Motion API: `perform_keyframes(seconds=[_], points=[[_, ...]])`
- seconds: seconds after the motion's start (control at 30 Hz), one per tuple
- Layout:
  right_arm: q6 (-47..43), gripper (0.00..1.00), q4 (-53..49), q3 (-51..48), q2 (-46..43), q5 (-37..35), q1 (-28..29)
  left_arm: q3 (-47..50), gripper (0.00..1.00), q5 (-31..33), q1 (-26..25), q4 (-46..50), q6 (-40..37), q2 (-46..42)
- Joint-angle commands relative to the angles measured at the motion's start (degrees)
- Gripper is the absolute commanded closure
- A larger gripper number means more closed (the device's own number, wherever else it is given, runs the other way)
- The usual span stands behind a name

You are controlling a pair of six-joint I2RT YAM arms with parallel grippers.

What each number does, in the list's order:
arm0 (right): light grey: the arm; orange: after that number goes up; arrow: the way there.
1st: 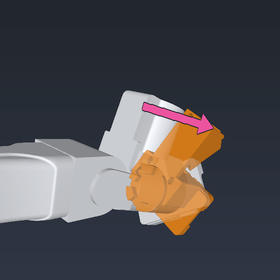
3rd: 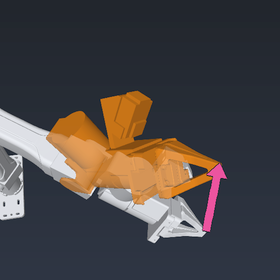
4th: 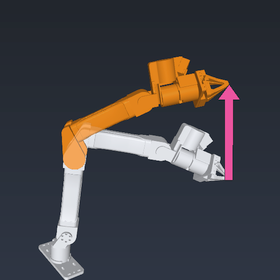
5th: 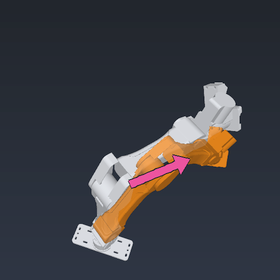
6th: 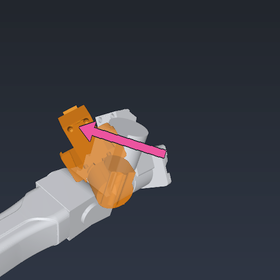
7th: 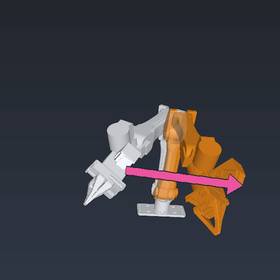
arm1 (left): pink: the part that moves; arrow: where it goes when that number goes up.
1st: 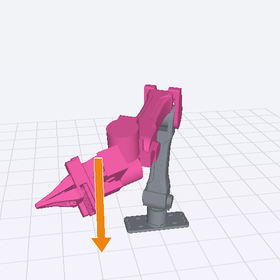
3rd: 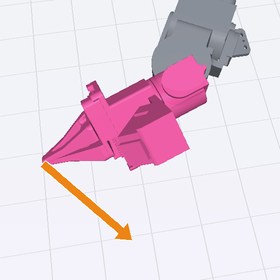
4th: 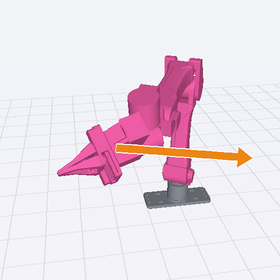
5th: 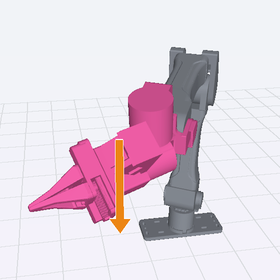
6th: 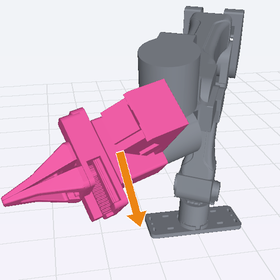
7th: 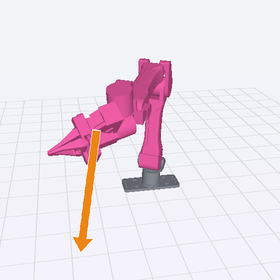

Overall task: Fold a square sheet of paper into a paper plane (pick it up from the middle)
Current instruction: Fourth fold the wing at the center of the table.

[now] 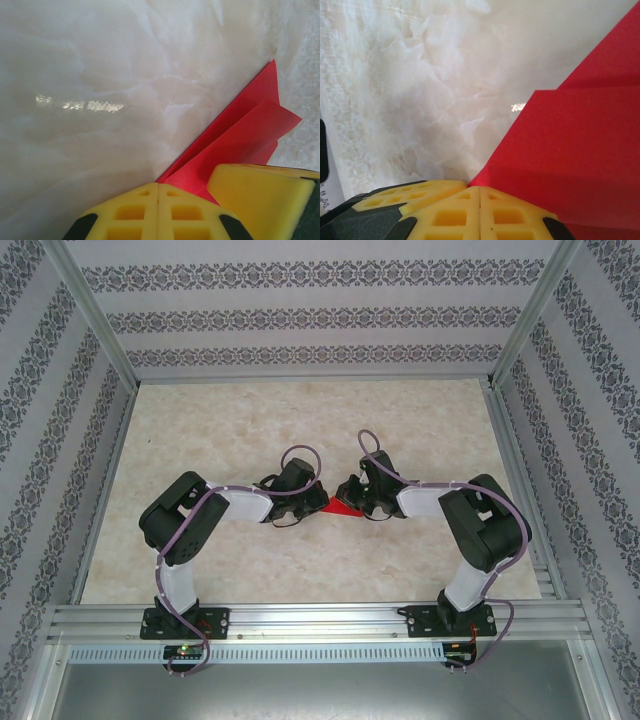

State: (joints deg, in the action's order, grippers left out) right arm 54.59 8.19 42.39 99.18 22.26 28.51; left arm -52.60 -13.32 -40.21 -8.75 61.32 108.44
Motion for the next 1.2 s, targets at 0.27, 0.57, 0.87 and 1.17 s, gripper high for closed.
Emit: perform_keyframes(seconds=[0.27,0.57,0.87,1.17], points=[[1.8,0.94,-0.7,0.1,4.5,-1.0,-0.1,1.0,1.00,5.4,-0.3,11.3,-0.9,2.7],[-0.9,0.94,-1.0,-7.5,0.4,-3.7,-11.0,3.7,1.00,7.1,-0.2,13.0,0.2,2.1],[-4.7,0.94,-6.2,-8.5,-6.0,-7.4,-19.6,3.9,1.00,7.5,-0.1,13.3,0.4,2.0],[-5.8,0.92,-9.1,-6.4,-12.1,-6.8,-21.2,2.0,1.00,4.9,-0.1,11.5,-2.4,1.4]])
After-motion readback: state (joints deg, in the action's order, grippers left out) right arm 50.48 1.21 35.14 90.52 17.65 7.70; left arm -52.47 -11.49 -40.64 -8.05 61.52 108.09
